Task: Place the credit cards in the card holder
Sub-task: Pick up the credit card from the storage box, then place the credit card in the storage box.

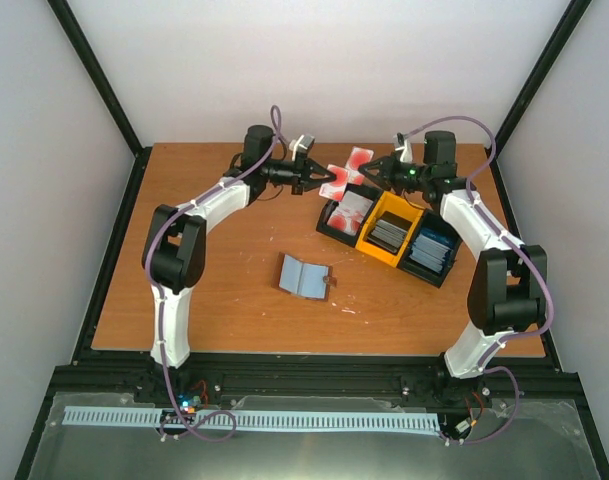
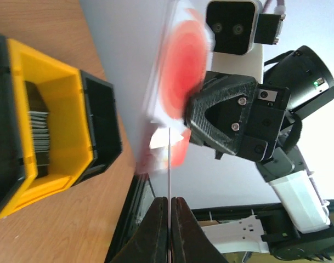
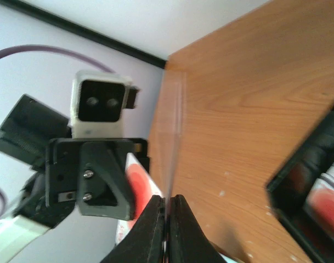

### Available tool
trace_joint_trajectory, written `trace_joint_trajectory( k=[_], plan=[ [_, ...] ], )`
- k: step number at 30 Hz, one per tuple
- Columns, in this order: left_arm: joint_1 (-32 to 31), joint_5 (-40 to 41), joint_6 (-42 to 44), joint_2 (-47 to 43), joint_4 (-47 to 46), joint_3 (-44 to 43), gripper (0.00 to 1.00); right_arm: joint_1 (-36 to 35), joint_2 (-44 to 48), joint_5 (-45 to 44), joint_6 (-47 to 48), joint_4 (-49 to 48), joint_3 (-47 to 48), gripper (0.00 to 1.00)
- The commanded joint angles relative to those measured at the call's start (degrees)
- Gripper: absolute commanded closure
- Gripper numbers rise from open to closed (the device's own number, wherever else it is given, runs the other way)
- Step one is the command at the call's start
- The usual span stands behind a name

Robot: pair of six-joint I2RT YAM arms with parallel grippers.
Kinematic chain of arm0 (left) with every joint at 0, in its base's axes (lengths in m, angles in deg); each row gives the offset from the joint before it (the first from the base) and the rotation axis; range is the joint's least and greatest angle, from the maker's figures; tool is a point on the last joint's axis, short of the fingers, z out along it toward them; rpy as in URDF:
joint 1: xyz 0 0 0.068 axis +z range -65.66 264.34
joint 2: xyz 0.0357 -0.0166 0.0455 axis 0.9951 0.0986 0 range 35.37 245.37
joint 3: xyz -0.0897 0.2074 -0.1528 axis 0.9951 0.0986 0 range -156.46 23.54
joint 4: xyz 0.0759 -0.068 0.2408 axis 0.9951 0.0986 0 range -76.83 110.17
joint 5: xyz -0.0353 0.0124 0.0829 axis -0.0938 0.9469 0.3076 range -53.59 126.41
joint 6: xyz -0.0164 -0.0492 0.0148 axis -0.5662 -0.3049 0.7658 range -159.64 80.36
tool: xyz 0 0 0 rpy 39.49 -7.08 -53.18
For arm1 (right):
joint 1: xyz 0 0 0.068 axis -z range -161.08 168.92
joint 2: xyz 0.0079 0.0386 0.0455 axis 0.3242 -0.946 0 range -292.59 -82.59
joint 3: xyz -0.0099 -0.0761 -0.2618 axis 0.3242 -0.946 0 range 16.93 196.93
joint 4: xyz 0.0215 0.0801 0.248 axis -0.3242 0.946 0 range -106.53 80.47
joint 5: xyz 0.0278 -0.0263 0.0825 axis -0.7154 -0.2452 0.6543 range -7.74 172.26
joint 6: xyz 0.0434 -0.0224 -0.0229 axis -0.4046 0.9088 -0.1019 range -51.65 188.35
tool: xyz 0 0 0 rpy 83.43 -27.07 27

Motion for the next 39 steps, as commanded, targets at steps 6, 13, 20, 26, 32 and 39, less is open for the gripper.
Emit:
trace_joint_trajectory(
  k=[6,13,20,26,32,39],
  plan=[
    [1.9,0.6,15.3,-6.0,11.8,5.6,0.99,1.2,-1.5,-6.4,7.9,7.1,-1.1,0.97],
    [4.0,6.3,22.6,-7.4,20.0,5.6,0.99,-2.0,-6.5,-17.1,16.3,20.6,4.2,0.97],
    [4.0,11.0,28.7,-8.5,28.0,4.1,0.99,-7.0,-12.6,-28.8,26.8,31.2,11.9,0.97],
    [4.1,12.1,31.0,-9.0,30.4,3.4,0.99,-10.6,-17.8,-34.1,29.9,36.0,17.0,0.96],
    [4.1,12.5,32.3,-9.5,31.6,2.7,0.99,-13.0,-21.1,-39.3,32.6,39.6,21.1,0.97],
    [4.2,12.5,33.6,-9.8,32.9,2.1,0.99,-13.2,-23.2,-36.2,41.8,45.0,24.5,0.97]
  ],
)
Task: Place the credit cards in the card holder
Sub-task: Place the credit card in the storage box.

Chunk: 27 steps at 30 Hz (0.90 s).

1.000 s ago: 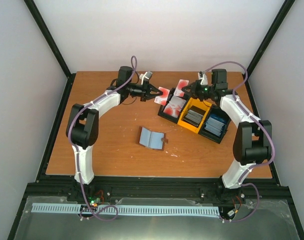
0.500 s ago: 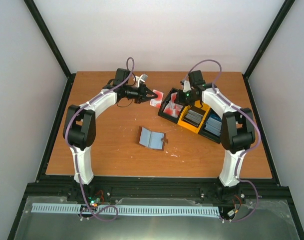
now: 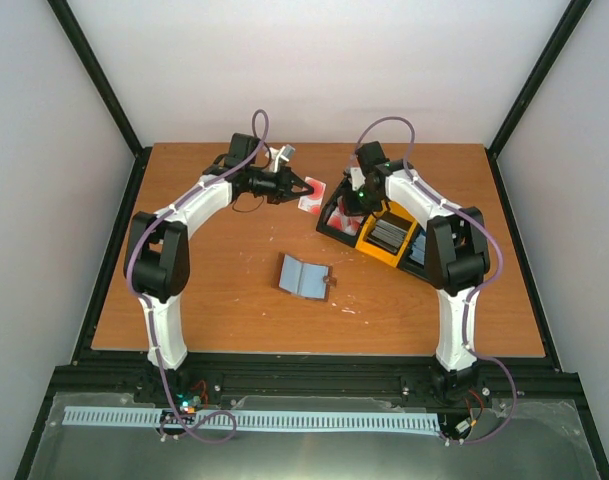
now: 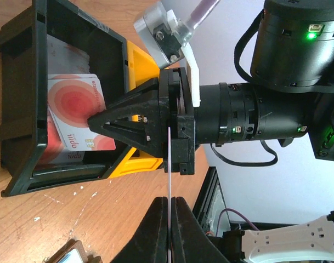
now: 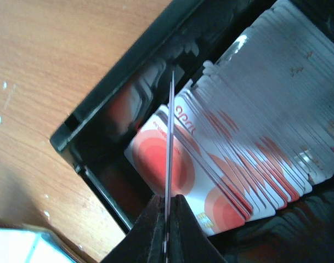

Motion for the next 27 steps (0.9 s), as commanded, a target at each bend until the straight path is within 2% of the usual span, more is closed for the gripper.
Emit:
trace_joint_trajectory(
  k=[1,7,13,17,21,24,27],
  plan=[
    [0.5,0.0,2.5,-2.4,1.6,-2.4,0.99,-0.3,-0.3,0.2,7.1,5.1,2.1,0.97],
    [0.5,0.0,3.0,-2.6,2.1,-2.3,0.99,-0.2,-0.7,1.8,10.1,7.6,2.3,0.95],
    [0.5,0.0,3.5,-2.8,2.7,-2.6,0.99,-0.2,-1.1,-2.7,8.4,9.4,4.7,0.67],
    [0.5,0.8,3.7,-3.6,2.6,-2.4,0.99,-0.3,2.1,-6.8,4.8,8.5,5.8,0.61],
    [0.5,1.5,3.5,-4.9,1.6,-1.8,1.0,-0.3,6.6,-9.2,0.0,7.0,5.9,0.6],
    [0.5,1.5,2.5,-6.9,-0.8,-0.7,0.99,-0.2,12.6,-4.5,-3.4,2.1,0.9,0.57],
    [0.5,1.1,1.0,-9.9,-4.1,0.4,0.99,-0.3,21.4,6.0,-8.3,-9.4,-8.8,0.48]
  ],
)
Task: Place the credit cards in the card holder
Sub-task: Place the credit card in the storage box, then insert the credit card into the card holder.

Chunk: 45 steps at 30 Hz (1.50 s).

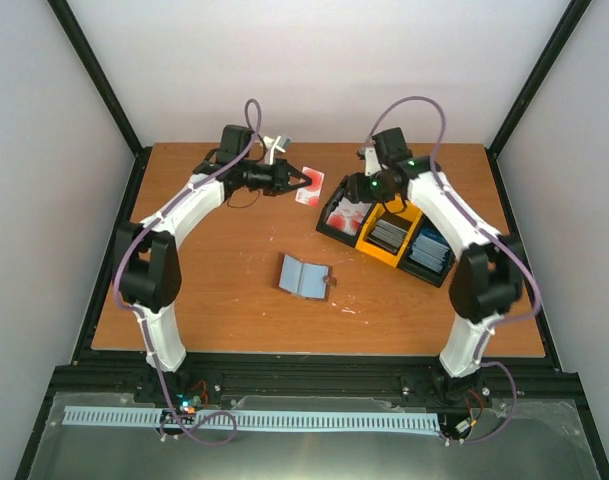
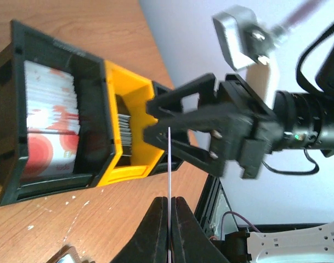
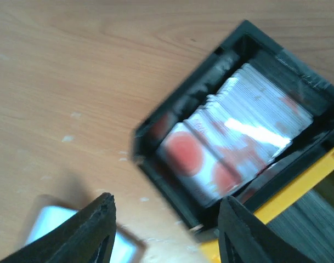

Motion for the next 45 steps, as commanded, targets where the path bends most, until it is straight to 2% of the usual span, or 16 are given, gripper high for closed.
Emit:
trace_joint_trajectory(
  k=[1,4,9,11,14,16,18,20,25,30,32,33,35,36,39,45],
  plan=[
    [0.5,-0.9,-2.2,-7.3,-6.5,0.8,0.99,-0.4,14.4,15.4,-10.8,-19.4,-11.8,0.46],
    [0.5,-2.6,-5.7,-11.5,-12.7,3.5,0.99,-0.8,21.7,24.5,-21.0,-35.7,-21.0,0.36],
    [0.5,-5.1,-13.1,-16.3,-21.4,7.0,0.99,-2.8,28.5,28.3,-35.5,-56.5,-31.1,0.23],
    [0.5,-6.5,-16.6,-17.5,-25.2,8.3,0.99,-3.9,28.7,29.3,-38.3,-60.1,-31.7,0.22],
    [0.4,-9.2,-19.7,-18.3,-28.8,9.1,0.99,-6.0,27.7,29.5,-38.8,-59.8,-29.4,0.23],
    [0.4,-10.1,-20.0,-18.6,-28.9,9.0,0.99,-6.9,26.9,29.5,-40.0,-60.4,-28.3,0.3],
    [0.4,-10.5,-19.9,-19.1,-29.1,9.4,0.99,-7.1,26.3,29.8,-42.4,-61.6,-28.0,0.43],
    [0.3,-10.5,-19.6,-19.7,-28.8,9.8,0.99,-7.2,26.3,30.2,-43.7,-63.9,-28.8,0.5],
    [0.3,-11.4,-20.4,-19.8,-29.9,10.2,0.99,-7.3,27.4,28.9,-42.8,-61.7,-29.4,0.82],
    [0.3,-11.9,-21.1,-19.9,-30.3,10.7,0.96,-7.4,27.5,31.2,-44.7,-64.5,-30.0,0.97],
    [0.3,-12.0,-20.9,-20.2,-30.4,11.1,0.88,-7.5,27.9,30.9,-44.9,-65.0,-30.7,0.97],
    [0.3,-11.7,-20.4,-20.4,-30.2,11.3,0.81,-7.5,28.3,30.4,-44.9,-65.1,-31.1,0.97],
    [0.4,-9.5,-17.5,-21.1,-27.9,11.8,0.52,-7.5,29.2,28.9,-44.2,-63.8,-31.7,0.97],
    [0.3,-6.6,-14.3,-21.6,-22.4,11.4,0.31,-7.5,29.7,27.9,-43.4,-62.2,-31.9,0.97],
    [0.4,1.6,-5.5,-22.4,-11.1,11.1,0.03,-7.5,32.0,23.8,-39.7,-55.9,-33.8,0.97],
    [0.4,12.4,1.6,-26.2,-4.8,20.5,0.0,-7.5,37.7,13.2,-33.7,-43.6,-42.4,0.97]
  ],
)
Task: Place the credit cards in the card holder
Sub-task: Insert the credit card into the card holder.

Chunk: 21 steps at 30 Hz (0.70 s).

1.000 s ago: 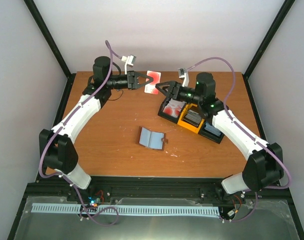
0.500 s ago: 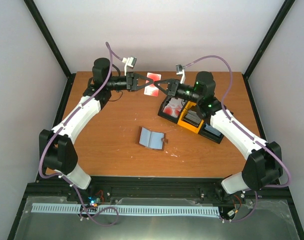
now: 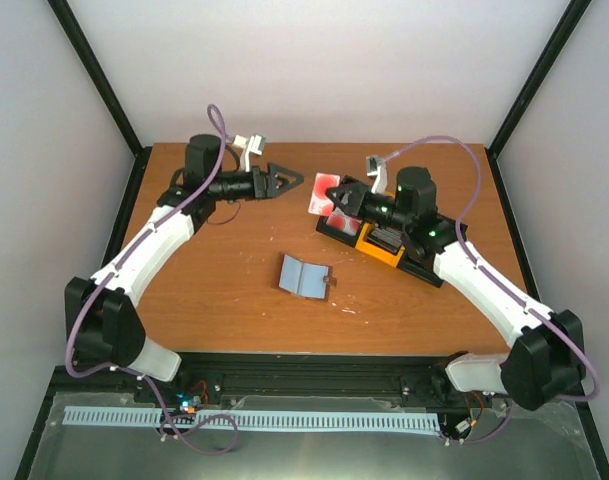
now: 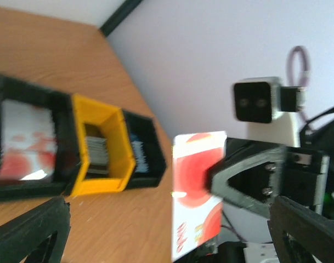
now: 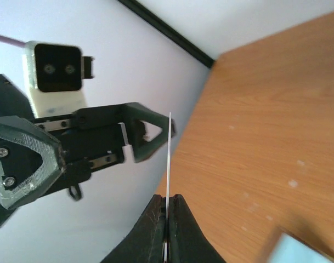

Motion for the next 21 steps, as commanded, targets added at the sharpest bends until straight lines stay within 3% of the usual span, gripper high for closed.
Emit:
trace_joint_trajectory(
  k=[1,5,10,16,19,21],
  plan=[
    [0.4,10.6,9.2,-3.2,8.2,6.9,0.0,-0.4,3.9,-8.7,5.2,10.0,-6.6,0.97],
    [0.2,14.1,11.3,-3.1,10.2,12.4,0.01,-0.3,5.1,-10.3,3.5,8.3,-14.3,0.97],
    [-3.3,15.0,12.1,1.7,14.2,14.3,0.33,-1.2,2.8,-10.1,1.4,4.3,-19.1,0.97],
    [-8.7,18.9,13.3,8.0,18.0,14.0,0.56,-3.1,-5.0,-6.9,0.4,-1.0,-19.8,0.97],
    [-8.8,25.3,12.8,10.0,21.0,14.8,0.58,-4.2,-8.9,-6.6,-1.4,-5.5,-20.2,0.97],
    [-8.9,31.1,12.5,10.8,22.9,15.6,0.5,-5.4,-11.2,-7.1,-2.1,-8.3,-19.9,0.97]
  ],
)
